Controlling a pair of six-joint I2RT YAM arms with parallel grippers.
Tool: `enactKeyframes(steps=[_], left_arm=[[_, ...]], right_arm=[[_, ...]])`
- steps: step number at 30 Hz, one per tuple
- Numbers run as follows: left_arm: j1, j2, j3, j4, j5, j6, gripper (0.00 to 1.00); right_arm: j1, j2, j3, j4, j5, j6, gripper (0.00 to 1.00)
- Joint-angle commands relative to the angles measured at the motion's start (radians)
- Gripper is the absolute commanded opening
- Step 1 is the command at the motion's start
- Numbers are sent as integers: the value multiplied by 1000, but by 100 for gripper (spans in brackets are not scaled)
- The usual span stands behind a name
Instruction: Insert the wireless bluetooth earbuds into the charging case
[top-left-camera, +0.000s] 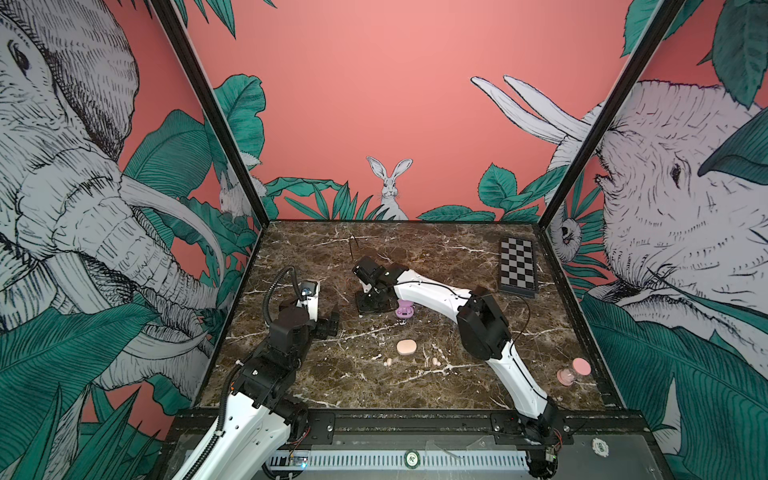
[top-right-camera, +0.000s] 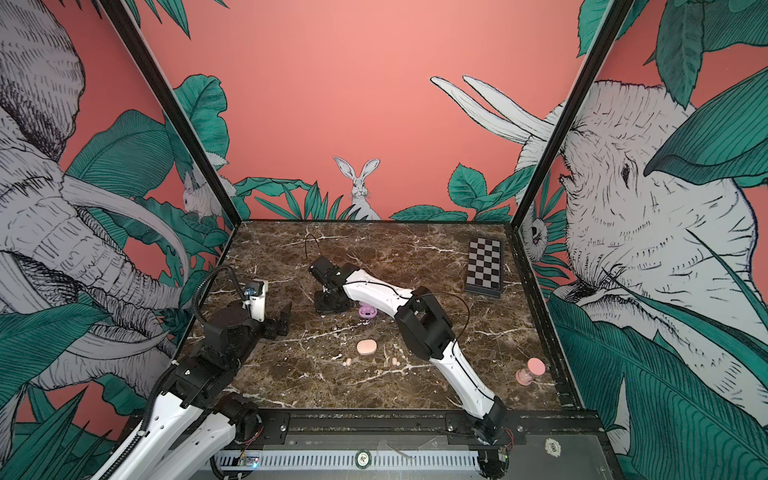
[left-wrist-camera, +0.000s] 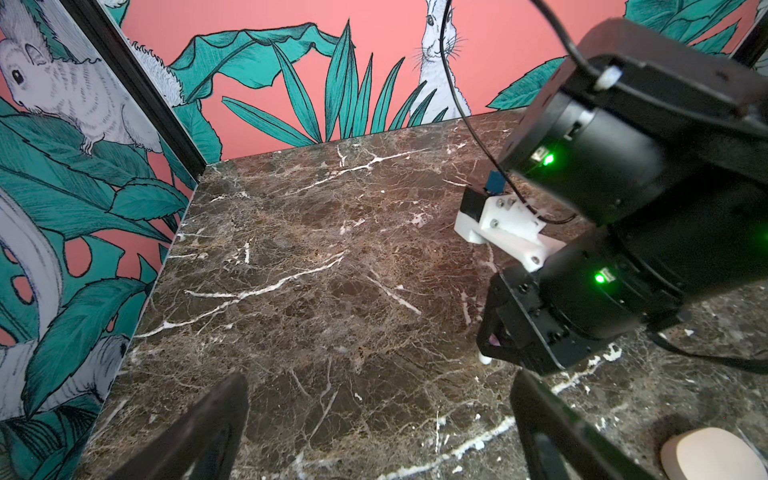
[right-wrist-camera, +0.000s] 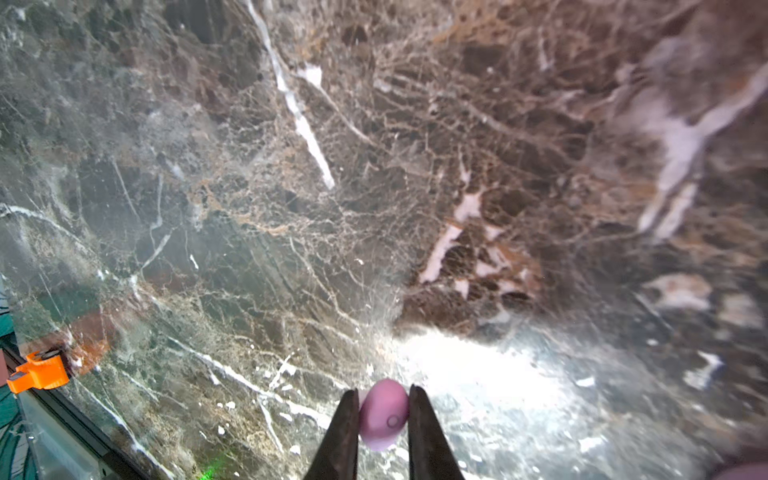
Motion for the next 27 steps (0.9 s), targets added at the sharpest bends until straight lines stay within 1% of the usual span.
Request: enactKeyframes(steps=[1,6,19,22,24,27], left_arm=[[-4,1,-13,19,5,0,99],[-4,4,-13,20,8,0,99],[-5,16,-10,16,22,-1,99],[-5,25,-10,15,38,-5,99],[-5,33,-14,15,49,-29,99],[-5,54,-13,14,90,-39,99]], right_arm=[[-1,-63,-31,-14,59,-33,19],[0,-103,-84,-9,108,-56,19],[1,-231,-246,49,130,-74,18],[2,-276,-288,59,153,-79,17],[2,-306,-314,61,170,-82,17],[1,-348,-351,62,197,-92,17]])
